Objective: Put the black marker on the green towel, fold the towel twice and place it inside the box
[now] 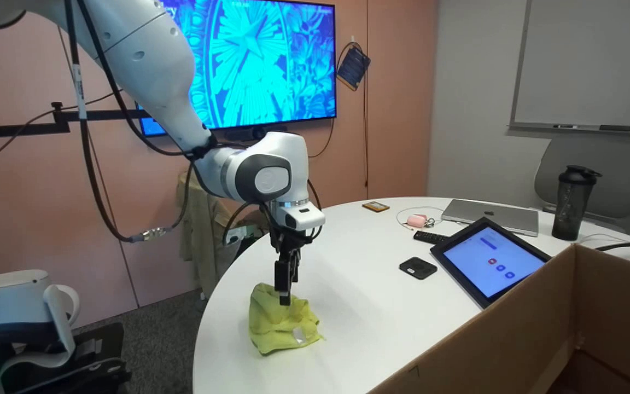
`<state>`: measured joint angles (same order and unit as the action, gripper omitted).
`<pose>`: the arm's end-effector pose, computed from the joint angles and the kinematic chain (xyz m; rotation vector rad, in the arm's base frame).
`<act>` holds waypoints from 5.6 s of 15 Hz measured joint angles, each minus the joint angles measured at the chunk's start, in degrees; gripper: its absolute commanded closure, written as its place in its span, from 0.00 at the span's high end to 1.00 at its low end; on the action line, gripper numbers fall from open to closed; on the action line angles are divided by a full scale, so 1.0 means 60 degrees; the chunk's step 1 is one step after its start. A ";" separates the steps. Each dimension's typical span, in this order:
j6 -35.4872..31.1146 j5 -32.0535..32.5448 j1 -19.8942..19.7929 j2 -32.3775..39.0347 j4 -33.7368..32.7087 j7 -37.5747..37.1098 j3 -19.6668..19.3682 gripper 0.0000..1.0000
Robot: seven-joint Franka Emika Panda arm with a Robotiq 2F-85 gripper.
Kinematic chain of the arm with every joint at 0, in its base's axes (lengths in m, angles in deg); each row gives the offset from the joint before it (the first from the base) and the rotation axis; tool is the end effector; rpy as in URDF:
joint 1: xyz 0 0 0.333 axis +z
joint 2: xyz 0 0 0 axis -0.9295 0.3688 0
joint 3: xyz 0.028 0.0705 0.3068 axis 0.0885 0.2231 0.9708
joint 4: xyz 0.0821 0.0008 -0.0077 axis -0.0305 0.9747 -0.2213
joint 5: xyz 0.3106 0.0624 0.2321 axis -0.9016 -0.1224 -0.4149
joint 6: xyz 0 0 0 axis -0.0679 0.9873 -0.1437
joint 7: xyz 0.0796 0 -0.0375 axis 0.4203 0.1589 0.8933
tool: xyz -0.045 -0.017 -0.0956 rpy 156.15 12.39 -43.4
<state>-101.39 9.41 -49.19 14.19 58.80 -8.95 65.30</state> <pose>0.5554 0.1728 0.1854 2.9311 -0.8060 -0.0588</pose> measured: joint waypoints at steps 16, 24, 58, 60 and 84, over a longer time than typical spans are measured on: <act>-0.0230 0.0004 -0.0185 0.1763 -0.0794 0.2566 0.0376 1.00; -0.0336 -0.0149 -0.0191 0.2173 -0.0999 0.2678 0.0343 0.52; -0.0529 0.0966 -0.2133 -0.1958 -0.1577 0.2055 -0.1431 0.02; -0.0954 0.1253 -0.2298 -0.1907 -0.1769 0.1467 -0.1700 0.02; -0.0919 0.5520 -0.2249 0.0034 -0.3117 -0.6964 -0.4317 0.98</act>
<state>-106.91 42.53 -62.68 14.39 40.10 -50.74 39.39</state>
